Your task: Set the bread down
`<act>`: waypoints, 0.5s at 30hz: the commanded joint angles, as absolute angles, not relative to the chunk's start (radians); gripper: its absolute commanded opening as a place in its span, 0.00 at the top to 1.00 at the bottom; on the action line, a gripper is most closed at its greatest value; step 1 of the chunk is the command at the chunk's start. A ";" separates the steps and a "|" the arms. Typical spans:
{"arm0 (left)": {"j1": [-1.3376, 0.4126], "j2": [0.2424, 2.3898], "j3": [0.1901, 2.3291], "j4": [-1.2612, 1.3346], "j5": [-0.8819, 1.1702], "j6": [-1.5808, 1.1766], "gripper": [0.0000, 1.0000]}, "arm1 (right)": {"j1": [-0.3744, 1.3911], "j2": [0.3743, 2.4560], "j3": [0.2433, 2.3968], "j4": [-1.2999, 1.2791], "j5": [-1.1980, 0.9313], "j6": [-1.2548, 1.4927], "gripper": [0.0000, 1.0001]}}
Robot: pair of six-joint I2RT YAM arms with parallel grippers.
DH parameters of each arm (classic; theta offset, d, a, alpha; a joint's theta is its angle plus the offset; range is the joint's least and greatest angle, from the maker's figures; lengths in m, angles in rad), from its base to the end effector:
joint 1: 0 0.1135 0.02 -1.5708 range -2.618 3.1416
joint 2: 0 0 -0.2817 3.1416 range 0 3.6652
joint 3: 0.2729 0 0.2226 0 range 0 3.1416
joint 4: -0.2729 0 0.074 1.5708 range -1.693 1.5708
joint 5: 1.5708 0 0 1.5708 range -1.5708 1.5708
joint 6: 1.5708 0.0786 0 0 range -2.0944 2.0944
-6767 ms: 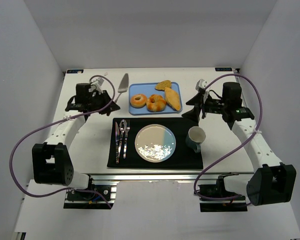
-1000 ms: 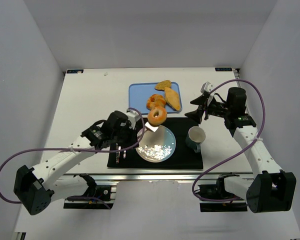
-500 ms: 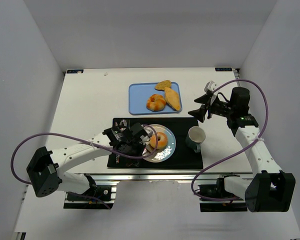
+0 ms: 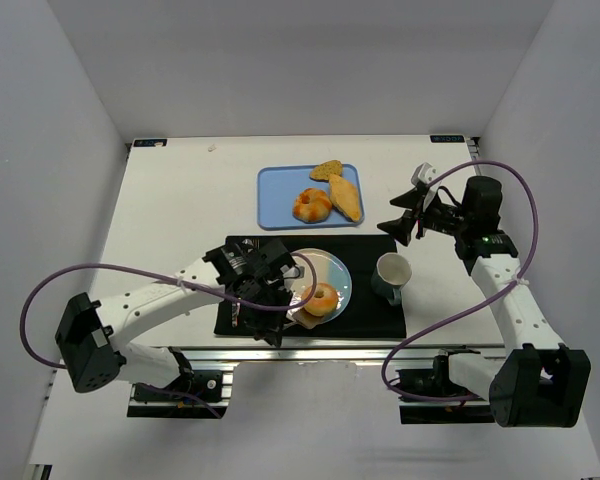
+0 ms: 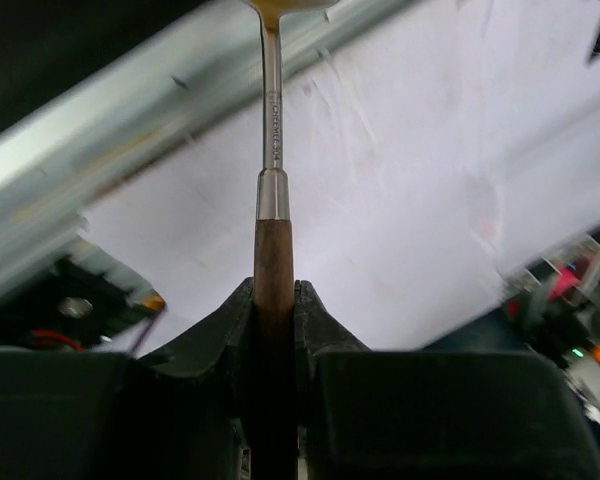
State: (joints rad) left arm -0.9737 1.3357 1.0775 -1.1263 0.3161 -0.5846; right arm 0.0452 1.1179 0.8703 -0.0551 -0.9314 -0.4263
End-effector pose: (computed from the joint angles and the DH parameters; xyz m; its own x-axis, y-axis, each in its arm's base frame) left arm 0.0948 -0.1829 0.2446 -0.9124 0.4091 0.0141 0.3776 0.8544 -0.3570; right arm 0.2316 0.0736 0.3364 0.0564 -0.2444 -0.9680 -0.8444 0.5057 -0.1769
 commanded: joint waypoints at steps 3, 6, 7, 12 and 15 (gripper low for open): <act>-0.971 1.233 1.043 -1.132 0.448 -0.678 1.00 | 0.040 1.095 0.850 0.017 -0.963 -0.394 0.27; -0.959 1.227 1.016 -1.077 0.500 -0.727 1.00 | 0.040 1.094 0.850 0.017 -0.966 -0.396 0.27; -0.948 1.227 1.008 -1.063 0.509 -0.750 1.00 | 0.040 1.094 0.850 0.017 -0.966 -0.397 0.27; -0.873 1.178 0.940 -0.988 0.600 -0.808 1.00 | 0.040 1.097 0.859 0.006 -0.971 -0.408 0.27; -0.865 1.131 0.934 -1.049 0.624 -0.813 1.00 | 0.040 1.097 0.861 0.005 -0.969 -0.417 0.27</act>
